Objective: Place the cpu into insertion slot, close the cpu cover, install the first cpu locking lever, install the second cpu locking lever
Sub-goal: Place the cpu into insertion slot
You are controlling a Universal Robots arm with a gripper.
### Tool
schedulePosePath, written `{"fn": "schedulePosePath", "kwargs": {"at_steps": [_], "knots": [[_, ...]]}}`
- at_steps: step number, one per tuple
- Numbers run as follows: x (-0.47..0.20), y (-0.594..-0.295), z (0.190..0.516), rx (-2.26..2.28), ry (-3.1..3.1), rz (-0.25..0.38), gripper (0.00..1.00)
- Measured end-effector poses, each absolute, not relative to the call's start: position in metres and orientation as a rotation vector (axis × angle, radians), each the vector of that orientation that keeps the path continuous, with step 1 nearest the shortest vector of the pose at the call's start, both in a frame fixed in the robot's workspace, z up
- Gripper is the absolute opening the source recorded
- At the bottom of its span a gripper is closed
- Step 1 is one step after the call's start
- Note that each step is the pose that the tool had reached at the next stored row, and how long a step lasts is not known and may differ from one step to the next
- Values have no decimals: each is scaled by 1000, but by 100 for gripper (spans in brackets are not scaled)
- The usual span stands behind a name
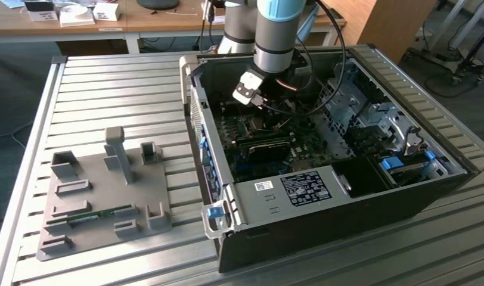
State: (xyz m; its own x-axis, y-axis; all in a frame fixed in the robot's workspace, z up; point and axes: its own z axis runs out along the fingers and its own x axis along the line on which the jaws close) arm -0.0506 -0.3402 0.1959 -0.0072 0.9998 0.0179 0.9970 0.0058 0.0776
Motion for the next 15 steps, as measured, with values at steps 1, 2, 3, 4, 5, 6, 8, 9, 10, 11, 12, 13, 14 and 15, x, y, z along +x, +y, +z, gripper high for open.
{"fn": "schedulePosePath", "kwargs": {"at_steps": [1, 2, 3, 4, 5, 6, 8, 9, 10, 11, 12, 13, 14, 15], "knots": [[-51, -340, 195, 2183, 2198, 105, 54], [-50, -340, 194, 2183, 2198, 105, 54], [-51, -340, 194, 2183, 2198, 105, 54], [-51, -340, 194, 2183, 2198, 105, 54], [-51, -340, 194, 2183, 2198, 105, 54], [-51, -340, 194, 2183, 2198, 105, 54], [-51, -340, 194, 2183, 2198, 105, 54], [-51, -340, 194, 2183, 2198, 105, 54], [-51, -340, 194, 2183, 2198, 105, 54], [-51, -340, 194, 2183, 2198, 105, 54], [-51, -340, 195, 2183, 2198, 105, 54], [-51, -340, 195, 2183, 2198, 105, 54], [-51, -340, 195, 2183, 2198, 105, 54], [-51, -340, 195, 2183, 2198, 105, 54]]}}
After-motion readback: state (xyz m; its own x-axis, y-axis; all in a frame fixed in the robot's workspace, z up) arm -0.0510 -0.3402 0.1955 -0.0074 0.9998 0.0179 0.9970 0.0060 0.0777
